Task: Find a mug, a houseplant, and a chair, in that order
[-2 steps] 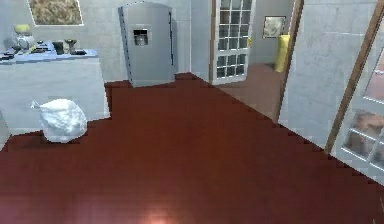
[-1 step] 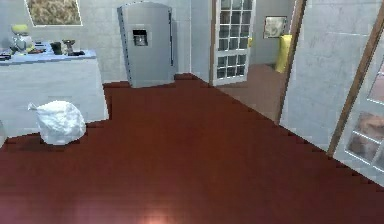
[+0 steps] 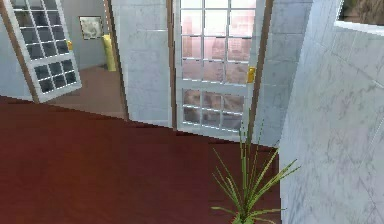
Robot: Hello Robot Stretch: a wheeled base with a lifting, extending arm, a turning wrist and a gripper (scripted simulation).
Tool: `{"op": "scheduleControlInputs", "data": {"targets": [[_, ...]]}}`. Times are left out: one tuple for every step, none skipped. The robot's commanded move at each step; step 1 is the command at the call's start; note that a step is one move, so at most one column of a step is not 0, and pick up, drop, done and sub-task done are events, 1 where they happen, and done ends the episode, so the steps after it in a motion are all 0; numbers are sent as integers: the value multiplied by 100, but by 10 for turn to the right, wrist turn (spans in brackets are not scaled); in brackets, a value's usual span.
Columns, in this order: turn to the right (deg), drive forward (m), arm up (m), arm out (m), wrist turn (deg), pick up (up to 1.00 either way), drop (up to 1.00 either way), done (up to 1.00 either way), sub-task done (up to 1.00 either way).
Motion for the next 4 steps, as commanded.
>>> {"op": "scheduleControlInputs", "data": {"targets": [[180,0,0,0,0,0,0,0,0],[0,0,0,0,0,0,0,0,100],[-450,0,0,0,0,0,0,0,0],[-450,0,0,0,0,0,0,0,0]]}}
